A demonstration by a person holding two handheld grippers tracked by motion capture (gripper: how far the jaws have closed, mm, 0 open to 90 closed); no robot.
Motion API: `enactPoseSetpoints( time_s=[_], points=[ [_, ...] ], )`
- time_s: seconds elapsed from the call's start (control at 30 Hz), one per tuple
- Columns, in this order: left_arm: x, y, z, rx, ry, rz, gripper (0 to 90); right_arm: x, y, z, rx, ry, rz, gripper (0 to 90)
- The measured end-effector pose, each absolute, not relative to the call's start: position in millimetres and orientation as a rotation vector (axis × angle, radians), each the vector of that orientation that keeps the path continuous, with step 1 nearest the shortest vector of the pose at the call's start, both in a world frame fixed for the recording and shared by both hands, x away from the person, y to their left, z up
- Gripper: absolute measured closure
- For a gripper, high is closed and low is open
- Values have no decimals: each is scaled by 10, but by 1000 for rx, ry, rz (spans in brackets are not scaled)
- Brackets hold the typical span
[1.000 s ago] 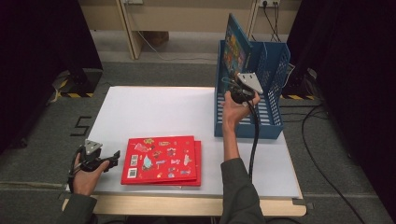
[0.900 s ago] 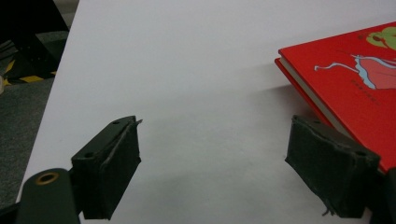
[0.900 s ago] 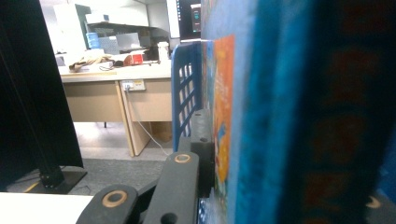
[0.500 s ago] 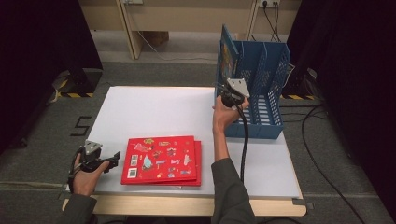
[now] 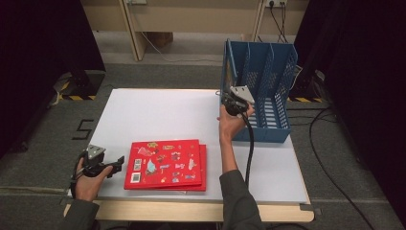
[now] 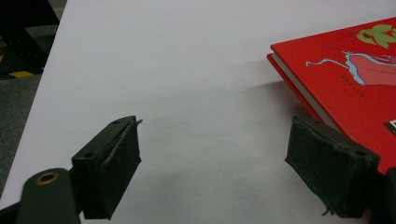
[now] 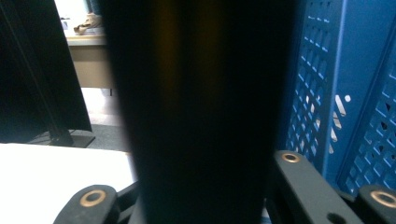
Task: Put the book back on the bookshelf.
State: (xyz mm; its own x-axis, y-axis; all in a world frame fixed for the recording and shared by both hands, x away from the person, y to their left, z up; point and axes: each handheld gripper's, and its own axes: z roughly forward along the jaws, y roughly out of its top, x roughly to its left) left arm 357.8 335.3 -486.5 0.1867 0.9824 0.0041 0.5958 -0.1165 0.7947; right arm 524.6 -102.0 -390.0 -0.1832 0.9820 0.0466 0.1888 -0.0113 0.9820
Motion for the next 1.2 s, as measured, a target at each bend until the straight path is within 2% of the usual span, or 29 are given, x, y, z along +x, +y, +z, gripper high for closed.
enactPoseSetpoints(
  time_s=[0.2,0.5,1.2],
  points=[
    [3576,3354,-4868,1796,1489,731,168,5139,-1037,-3891,1243,1541,1319,650],
    [3571,3359,-4875,1792,1490,731,170,4907,-1103,-3900,1161,1636,1319,669],
    [3574,3341,-4874,1799,1479,729,175,5143,-1061,-3890,1201,1629,1315,677]
  ],
)
